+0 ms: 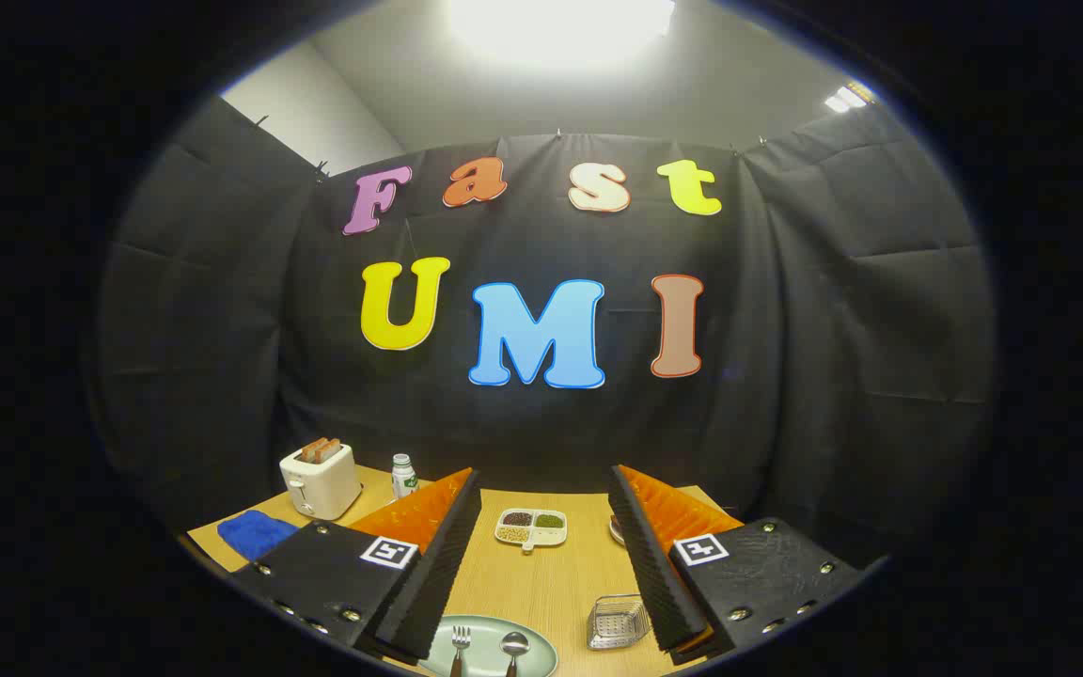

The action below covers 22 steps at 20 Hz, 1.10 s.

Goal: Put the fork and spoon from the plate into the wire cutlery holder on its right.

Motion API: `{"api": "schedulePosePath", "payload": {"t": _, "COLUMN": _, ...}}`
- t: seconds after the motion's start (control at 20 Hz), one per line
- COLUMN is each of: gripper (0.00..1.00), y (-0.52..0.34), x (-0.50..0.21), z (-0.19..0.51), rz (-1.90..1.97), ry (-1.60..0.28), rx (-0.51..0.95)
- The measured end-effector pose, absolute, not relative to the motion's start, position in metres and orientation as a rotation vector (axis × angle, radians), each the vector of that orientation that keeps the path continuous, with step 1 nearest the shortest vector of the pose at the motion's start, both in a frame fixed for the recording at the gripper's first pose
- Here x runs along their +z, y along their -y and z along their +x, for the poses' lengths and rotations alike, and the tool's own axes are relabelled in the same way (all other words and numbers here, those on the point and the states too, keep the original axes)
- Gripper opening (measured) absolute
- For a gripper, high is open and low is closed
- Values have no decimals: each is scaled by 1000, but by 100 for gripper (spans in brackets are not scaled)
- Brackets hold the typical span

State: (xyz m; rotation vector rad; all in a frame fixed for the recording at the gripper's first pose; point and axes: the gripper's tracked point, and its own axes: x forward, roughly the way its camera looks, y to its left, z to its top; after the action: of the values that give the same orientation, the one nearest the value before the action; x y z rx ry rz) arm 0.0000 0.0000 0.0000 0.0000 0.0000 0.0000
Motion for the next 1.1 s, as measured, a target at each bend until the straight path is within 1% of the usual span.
{"api": "schedulePosePath", "payload": {"t": 1.1, "gripper": 84, "y": 2, "x": -16, "z": 6, "rz": -2, "ry": -47, "rx": 5}}
